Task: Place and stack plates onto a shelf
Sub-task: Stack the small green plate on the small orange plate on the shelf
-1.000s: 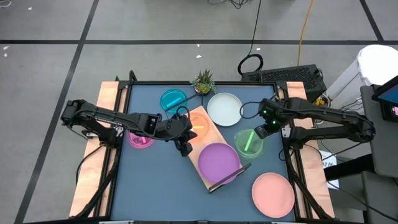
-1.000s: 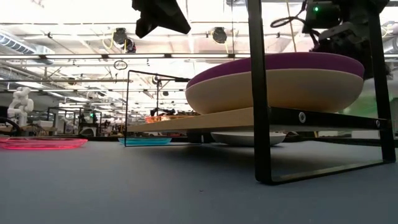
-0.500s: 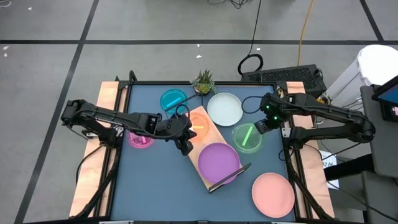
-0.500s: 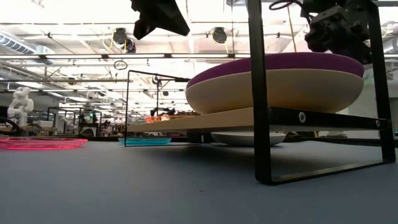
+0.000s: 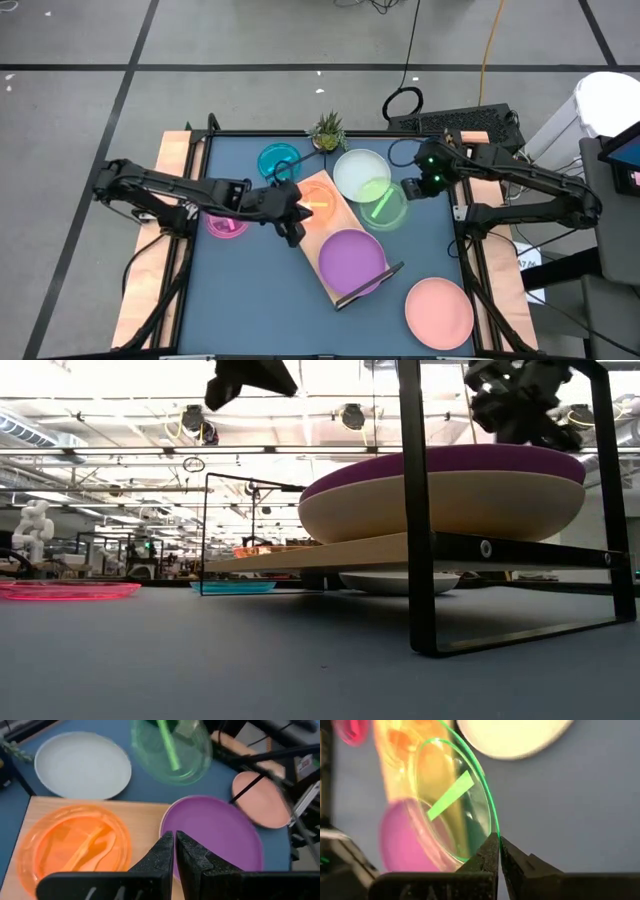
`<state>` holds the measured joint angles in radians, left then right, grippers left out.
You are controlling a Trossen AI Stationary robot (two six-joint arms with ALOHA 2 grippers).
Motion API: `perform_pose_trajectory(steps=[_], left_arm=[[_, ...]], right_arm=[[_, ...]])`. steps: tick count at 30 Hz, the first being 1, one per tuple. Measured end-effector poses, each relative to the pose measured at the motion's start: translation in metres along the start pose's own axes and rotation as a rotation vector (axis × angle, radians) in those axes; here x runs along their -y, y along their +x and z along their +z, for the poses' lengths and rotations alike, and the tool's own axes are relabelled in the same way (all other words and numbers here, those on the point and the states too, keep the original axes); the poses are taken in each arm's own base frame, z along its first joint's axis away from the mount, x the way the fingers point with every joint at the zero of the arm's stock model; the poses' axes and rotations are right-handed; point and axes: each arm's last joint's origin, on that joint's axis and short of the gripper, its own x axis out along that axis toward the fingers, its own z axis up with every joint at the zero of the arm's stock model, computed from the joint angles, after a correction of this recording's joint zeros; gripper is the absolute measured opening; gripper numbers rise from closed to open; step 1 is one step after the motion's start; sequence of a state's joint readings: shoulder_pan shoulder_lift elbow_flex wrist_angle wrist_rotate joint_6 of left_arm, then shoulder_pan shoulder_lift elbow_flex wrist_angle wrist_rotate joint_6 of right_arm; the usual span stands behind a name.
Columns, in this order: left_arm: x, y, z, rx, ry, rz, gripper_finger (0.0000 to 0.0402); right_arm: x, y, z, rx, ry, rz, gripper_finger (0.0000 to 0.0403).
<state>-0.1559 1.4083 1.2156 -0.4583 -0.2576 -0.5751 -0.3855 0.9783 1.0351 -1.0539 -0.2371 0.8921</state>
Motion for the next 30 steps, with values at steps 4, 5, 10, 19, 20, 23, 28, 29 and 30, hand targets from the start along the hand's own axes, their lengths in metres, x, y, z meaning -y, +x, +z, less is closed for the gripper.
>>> perform_pose_trajectory(steps=[4,5,10,19,20,23,28,29,30], left_arm=[[-0.002,-0.020,0.003,0.032,0.007,0.015,0.0023],[-0.003,-0.023,0.004,0.041,0.010,0.021,0.0023],[-0.010,-0.039,0.002,0.040,0.025,0.081,0.0023],[-0.011,-0.039,-0.027,-0.015,0.062,0.167,0.0023],[-0.010,-0.038,-0.032,-0.009,0.051,0.154,0.0023],[-0.010,-0.036,-0.047,0.018,-0.005,0.112,0.0023],[-0.011,-0.038,-0.060,0.052,-0.109,0.064,0.0023],[-0.011,-0.038,-0.060,0.058,-0.132,0.058,0.0023],[-0.011,-0.039,-0.061,0.053,-0.146,0.058,0.0023]], right_arm=[[-0.010,0.001,0.008,0.070,0.040,0.093,0.0000],[-0.013,0.001,0.011,0.086,0.045,0.116,0.0000],[-0.025,0.003,0.021,0.159,0.074,0.226,0.0000],[-0.046,0.020,0.043,0.228,0.082,0.340,0.0000],[-0.047,0.023,0.045,0.230,0.082,0.345,0.0000],[-0.052,0.032,0.052,0.236,0.080,0.356,0.0000],[-0.059,0.042,0.061,0.262,0.068,0.396,0.0000],[-0.060,0.044,0.061,0.261,0.068,0.395,0.0000],[-0.061,0.046,0.063,0.264,0.062,0.397,0.0000]])
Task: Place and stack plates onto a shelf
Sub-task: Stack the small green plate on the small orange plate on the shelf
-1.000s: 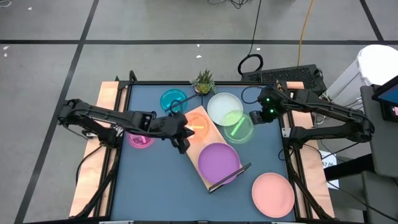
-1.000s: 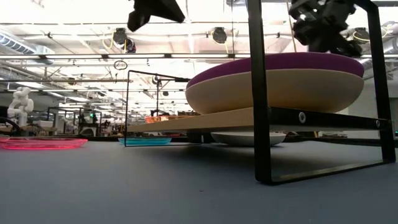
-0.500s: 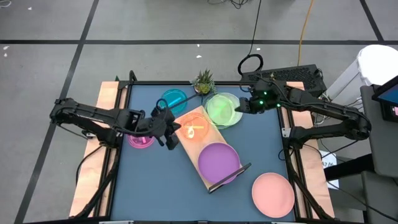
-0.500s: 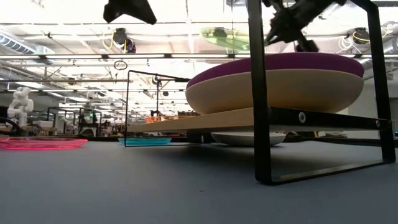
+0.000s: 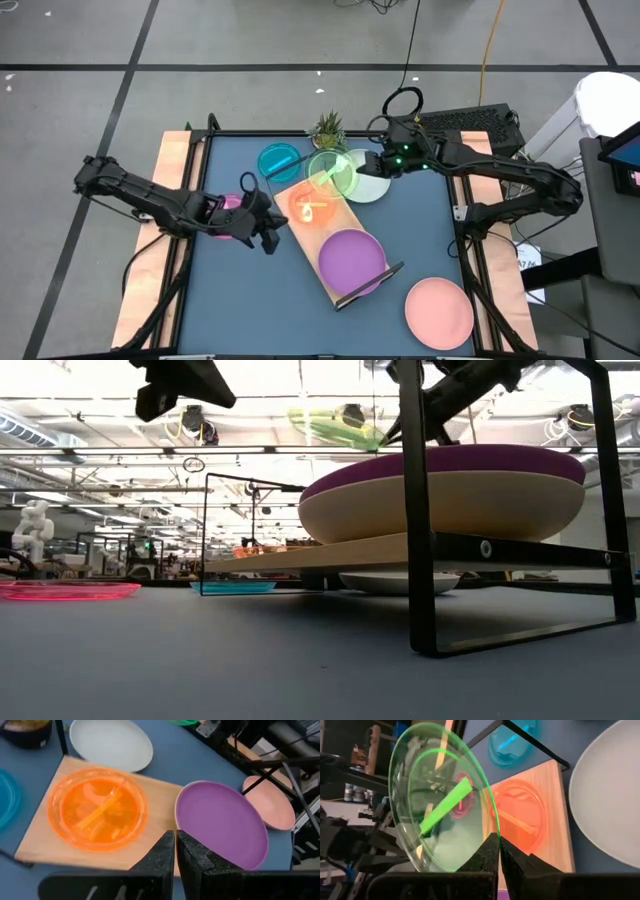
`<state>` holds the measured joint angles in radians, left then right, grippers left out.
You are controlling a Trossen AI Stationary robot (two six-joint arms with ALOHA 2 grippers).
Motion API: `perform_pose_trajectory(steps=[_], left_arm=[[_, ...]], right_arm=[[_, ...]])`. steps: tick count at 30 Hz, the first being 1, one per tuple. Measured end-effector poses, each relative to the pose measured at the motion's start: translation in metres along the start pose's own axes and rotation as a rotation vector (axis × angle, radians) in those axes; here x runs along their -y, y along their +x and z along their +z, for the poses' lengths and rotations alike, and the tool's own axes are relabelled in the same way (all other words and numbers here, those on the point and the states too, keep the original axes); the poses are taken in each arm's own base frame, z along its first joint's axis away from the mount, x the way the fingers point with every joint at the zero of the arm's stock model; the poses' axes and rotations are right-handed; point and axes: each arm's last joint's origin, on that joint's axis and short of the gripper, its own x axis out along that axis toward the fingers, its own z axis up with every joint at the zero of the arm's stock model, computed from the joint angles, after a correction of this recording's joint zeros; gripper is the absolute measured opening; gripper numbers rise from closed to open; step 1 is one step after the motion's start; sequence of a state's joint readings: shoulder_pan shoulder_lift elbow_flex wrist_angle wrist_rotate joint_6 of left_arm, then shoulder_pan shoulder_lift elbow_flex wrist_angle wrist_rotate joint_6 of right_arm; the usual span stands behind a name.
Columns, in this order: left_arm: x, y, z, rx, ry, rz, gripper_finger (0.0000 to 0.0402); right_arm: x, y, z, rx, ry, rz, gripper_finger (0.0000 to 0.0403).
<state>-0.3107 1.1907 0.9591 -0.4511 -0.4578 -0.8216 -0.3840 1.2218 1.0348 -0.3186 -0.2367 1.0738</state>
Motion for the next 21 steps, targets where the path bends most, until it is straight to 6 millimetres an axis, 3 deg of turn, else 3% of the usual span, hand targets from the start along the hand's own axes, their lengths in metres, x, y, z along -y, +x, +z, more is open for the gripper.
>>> perform_pose_trajectory(steps=[8,21], left_arm=[[0.001,0.000,0.000,-0.026,0.060,-0.038,0.0023],[0.004,0.000,0.003,-0.006,0.007,-0.075,0.0023]], right_arm=[[0.005,0.020,0.003,-0.014,-0.021,-0.017,0.0000],[0.014,0.048,-0.001,-0.102,-0.038,-0.048,0.0000]])
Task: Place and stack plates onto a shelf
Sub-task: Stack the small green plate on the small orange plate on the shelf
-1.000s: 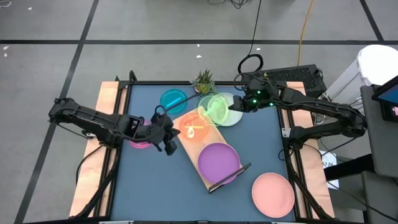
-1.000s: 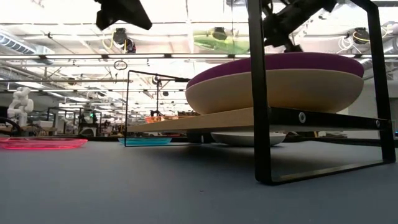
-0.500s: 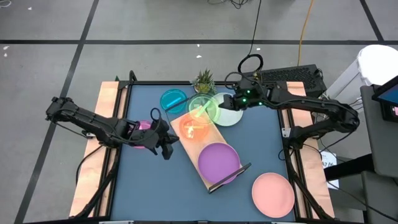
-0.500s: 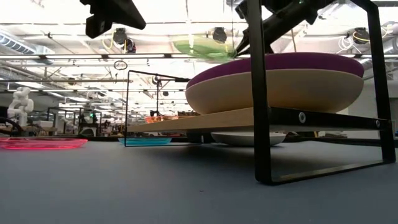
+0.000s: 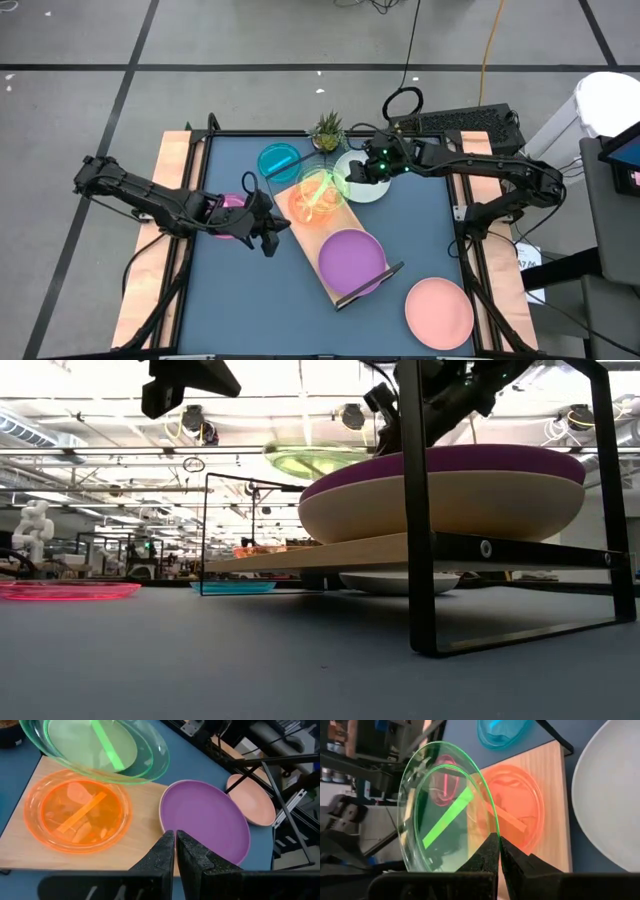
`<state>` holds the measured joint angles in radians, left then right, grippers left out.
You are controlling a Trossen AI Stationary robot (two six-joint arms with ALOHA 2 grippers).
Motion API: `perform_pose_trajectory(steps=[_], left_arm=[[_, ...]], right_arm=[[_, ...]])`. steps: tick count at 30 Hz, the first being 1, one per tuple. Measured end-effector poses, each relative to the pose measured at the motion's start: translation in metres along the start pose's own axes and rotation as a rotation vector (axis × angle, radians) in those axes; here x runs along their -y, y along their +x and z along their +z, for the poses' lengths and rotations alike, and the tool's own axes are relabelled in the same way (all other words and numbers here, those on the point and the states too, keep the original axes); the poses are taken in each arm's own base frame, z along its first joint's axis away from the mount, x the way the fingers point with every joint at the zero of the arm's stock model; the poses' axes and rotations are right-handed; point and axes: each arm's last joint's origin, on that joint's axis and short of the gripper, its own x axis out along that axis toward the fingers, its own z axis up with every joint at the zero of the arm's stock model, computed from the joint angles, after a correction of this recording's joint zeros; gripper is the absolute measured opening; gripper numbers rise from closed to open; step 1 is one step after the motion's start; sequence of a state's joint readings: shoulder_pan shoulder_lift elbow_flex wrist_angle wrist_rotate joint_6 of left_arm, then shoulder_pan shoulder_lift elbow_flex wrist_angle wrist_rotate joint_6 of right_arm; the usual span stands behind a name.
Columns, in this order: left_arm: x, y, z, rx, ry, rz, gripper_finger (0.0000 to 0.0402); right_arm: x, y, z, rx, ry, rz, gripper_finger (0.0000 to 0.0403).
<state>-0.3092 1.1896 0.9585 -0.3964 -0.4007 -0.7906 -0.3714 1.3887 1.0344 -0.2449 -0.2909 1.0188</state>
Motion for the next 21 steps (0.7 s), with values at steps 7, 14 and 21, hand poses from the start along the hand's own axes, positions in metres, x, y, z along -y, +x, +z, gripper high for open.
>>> perform_pose_trajectory(steps=[7,14,21], left_arm=[[-0.001,0.000,-0.001,-0.005,0.013,0.006,0.0023],[-0.003,0.000,-0.003,-0.026,0.018,0.027,0.0023],[-0.003,0.000,-0.003,-0.027,0.010,0.026,0.0023]], right_arm=[[0.005,0.019,-0.001,-0.026,-0.010,-0.021,0.0000],[0.009,0.042,-0.004,-0.047,-0.019,-0.028,0.0000],[0.017,0.066,-0.004,-0.044,-0.022,-0.032,0.0000]])
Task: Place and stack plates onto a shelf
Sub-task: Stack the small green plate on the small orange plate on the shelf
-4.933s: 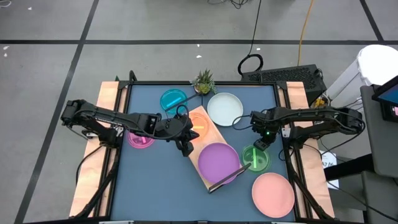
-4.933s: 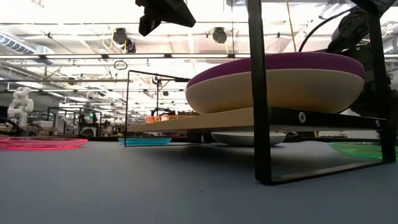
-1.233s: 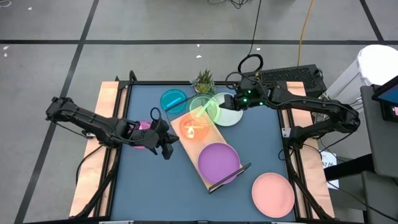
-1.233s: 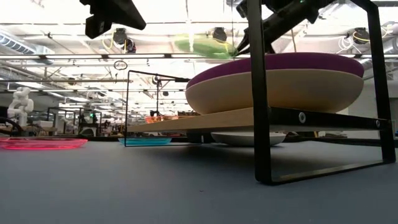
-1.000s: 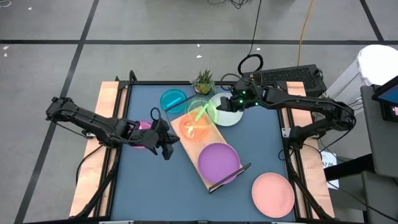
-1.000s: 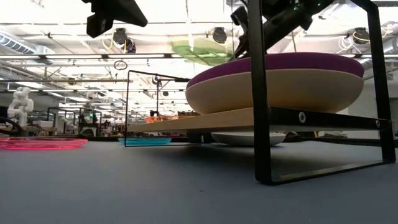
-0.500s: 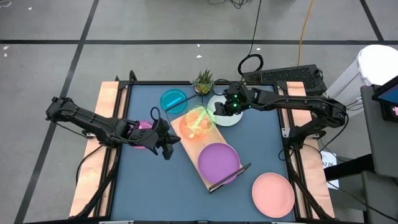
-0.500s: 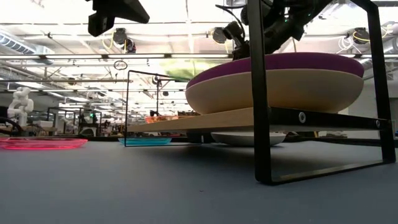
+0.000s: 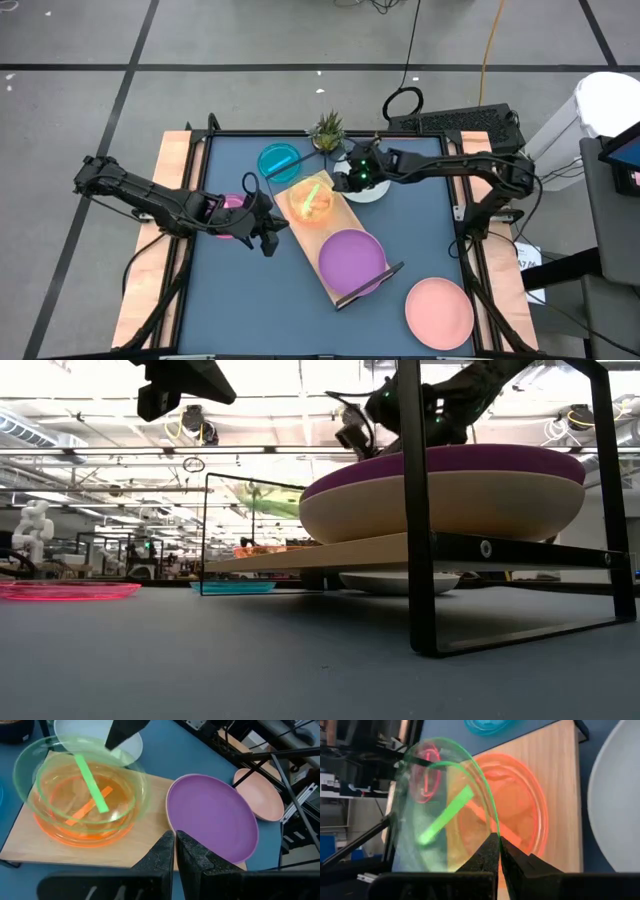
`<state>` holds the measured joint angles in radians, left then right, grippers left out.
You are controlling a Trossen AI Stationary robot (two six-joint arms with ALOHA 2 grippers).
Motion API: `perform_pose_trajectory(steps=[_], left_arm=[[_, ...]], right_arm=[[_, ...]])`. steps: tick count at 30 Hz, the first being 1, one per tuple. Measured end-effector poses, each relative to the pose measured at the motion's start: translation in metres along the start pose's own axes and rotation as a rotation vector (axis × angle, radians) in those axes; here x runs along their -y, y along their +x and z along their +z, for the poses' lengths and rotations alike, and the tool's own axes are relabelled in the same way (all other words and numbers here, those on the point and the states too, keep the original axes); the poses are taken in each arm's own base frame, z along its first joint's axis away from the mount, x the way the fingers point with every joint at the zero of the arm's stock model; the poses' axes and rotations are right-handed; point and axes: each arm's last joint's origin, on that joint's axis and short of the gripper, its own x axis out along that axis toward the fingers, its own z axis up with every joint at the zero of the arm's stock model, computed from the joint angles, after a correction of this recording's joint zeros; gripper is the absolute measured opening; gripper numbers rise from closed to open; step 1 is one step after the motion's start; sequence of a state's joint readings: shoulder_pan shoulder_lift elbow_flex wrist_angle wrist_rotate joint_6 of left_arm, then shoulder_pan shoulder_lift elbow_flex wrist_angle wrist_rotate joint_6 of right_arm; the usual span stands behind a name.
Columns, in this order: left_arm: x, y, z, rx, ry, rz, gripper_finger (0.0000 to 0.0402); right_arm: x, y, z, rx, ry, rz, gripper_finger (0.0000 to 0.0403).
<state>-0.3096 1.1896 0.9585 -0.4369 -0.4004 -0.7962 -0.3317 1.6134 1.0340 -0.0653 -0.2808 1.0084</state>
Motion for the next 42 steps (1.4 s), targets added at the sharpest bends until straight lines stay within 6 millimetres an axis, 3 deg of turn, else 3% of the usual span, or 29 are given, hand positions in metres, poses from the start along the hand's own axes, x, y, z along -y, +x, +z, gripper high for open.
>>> perform_pose_trajectory(steps=[15,42], left_arm=[[0.000,0.000,0.000,-0.005,-0.022,-0.003,0.0023],[0.000,0.000,0.000,-0.005,-0.021,-0.004,0.0023]], right_arm=[[0.020,0.038,0.000,-0.029,0.000,-0.037,0.0000],[0.025,0.035,-0.004,-0.057,-0.022,-0.100,0.0000]])
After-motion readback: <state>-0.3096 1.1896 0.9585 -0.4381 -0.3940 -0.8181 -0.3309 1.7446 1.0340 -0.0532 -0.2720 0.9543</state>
